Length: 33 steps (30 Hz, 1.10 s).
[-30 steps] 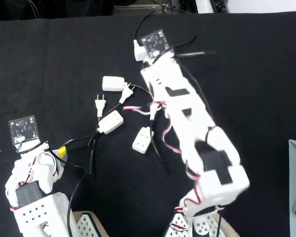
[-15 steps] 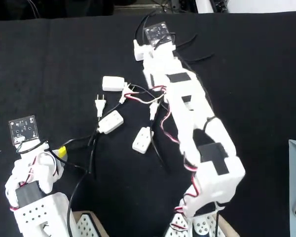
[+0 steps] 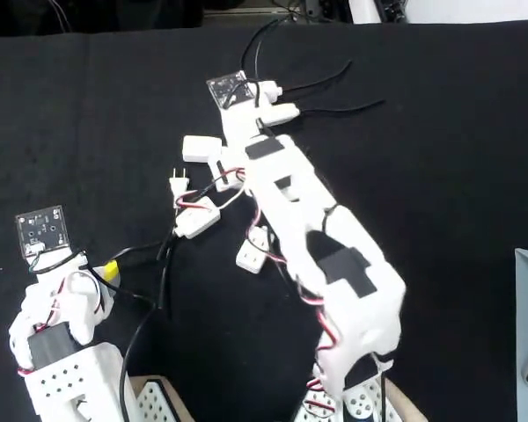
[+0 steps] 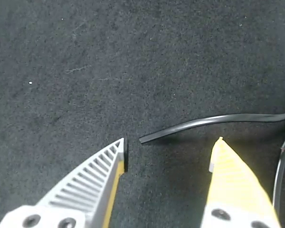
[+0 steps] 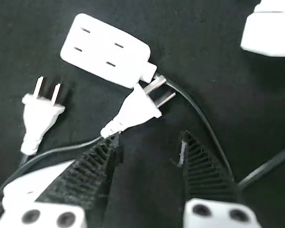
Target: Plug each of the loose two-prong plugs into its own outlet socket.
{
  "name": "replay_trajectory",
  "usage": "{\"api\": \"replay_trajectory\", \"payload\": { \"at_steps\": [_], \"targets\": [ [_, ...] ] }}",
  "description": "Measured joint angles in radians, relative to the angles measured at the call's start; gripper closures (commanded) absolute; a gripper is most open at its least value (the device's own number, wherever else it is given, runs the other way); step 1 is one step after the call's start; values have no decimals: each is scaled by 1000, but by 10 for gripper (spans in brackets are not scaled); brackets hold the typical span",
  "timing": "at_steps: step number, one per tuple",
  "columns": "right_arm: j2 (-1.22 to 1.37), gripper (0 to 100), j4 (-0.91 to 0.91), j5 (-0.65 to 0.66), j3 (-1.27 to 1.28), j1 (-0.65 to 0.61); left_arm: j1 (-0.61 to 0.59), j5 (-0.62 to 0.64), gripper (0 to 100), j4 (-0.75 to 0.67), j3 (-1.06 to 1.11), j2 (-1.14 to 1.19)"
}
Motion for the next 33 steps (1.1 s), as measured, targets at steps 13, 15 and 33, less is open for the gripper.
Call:
{"api": "replay_trajectory", "payload": {
  "at_steps": [13,15,33],
  "targets": [
    [110,818,2,-104,-153,-17,0,0,712,0,0,0],
    [118,819,2,-115,-157,-17,0,0,712,0,0,0],
    [241,987,8,-127,-229,-14,0,0,712,-3,17,0]
  ]
}}
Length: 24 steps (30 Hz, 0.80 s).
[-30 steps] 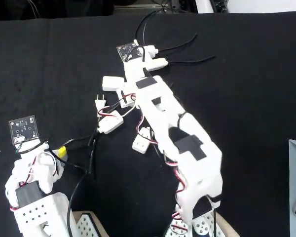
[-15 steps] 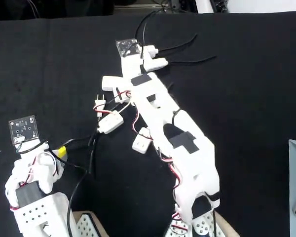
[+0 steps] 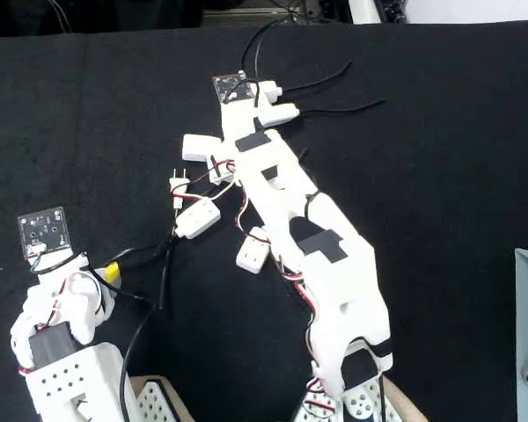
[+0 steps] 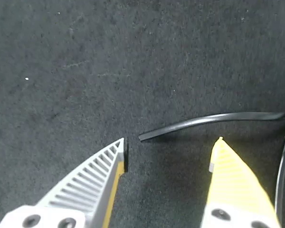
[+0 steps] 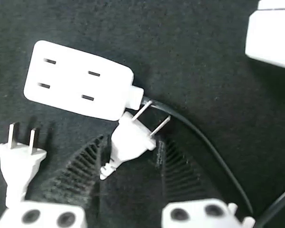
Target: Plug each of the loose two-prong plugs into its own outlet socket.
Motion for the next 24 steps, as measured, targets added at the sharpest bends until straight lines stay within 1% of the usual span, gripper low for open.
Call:
{"api": "replay_trajectory", "payload": {
  "at_steps": [5,12,24],
  "targets": [
    [-14,987,126,-2,-35,-2,0,0,712,-6,0,0],
    [-180,987,324,-2,9,-5,0,0,712,-6,0,0],
    [-592,986,456,-14,245,-5,0,0,712,-6,0,0]
  ]
}}
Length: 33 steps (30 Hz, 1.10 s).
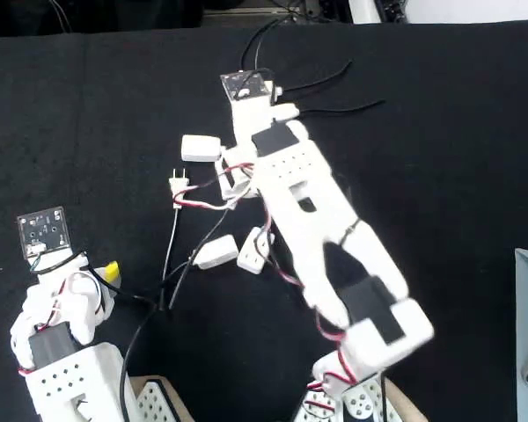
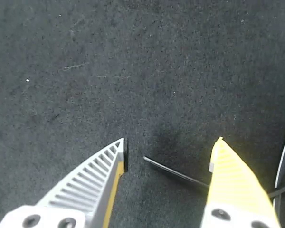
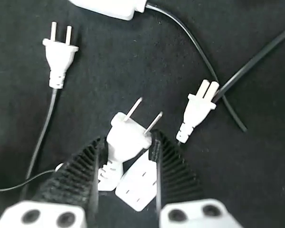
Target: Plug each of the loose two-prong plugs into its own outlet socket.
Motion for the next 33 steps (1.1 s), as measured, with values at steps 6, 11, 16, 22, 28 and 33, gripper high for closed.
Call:
{"api": "replay_trajectory", "payload": {
  "at_steps": [6,11,16,22,28,33],
  "targets": [
    [-190,942,3,3,183,0,0,0,712,0,0,0],
    [-319,757,18,34,322,6,0,0,712,0,0,0],
    [-477,771,86,155,350,83,0,0,712,0,0,0],
    [-611,784,152,519,367,190,0,0,712,0,0,0],
    [-617,784,123,936,551,252,0,0,712,0,0,0],
    [-617,784,-92,1166,764,262,0,0,712,0,0,0]
  ]
}}
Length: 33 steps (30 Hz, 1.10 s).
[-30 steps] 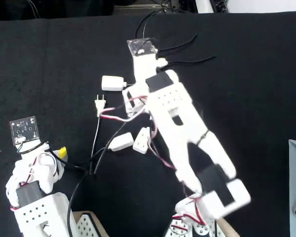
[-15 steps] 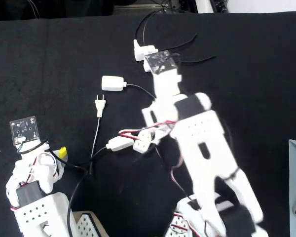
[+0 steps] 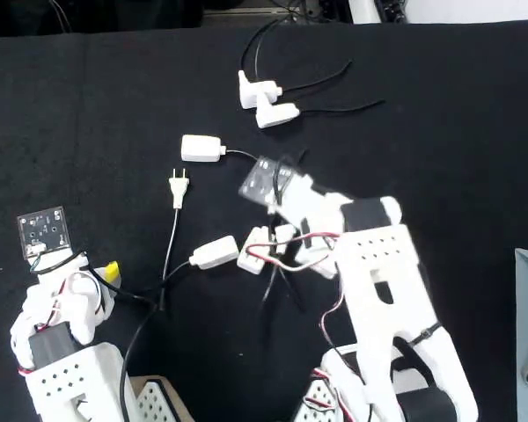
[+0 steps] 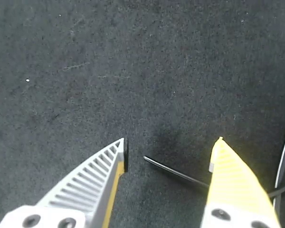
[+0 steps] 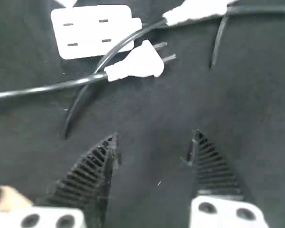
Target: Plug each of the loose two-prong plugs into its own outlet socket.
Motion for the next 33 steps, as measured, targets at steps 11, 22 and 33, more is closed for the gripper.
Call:
{"api": "replay_trajectory", "payload": {
  "at_steps": [11,22,33],
  "targets": [
    [0,783,-499,258,325,-3,0,0,712,0,0,0],
    [0,849,-792,216,470,-141,0,0,712,0,0,0],
    [0,987,-841,186,470,-150,0,0,712,0,0,0]
  ]
}}
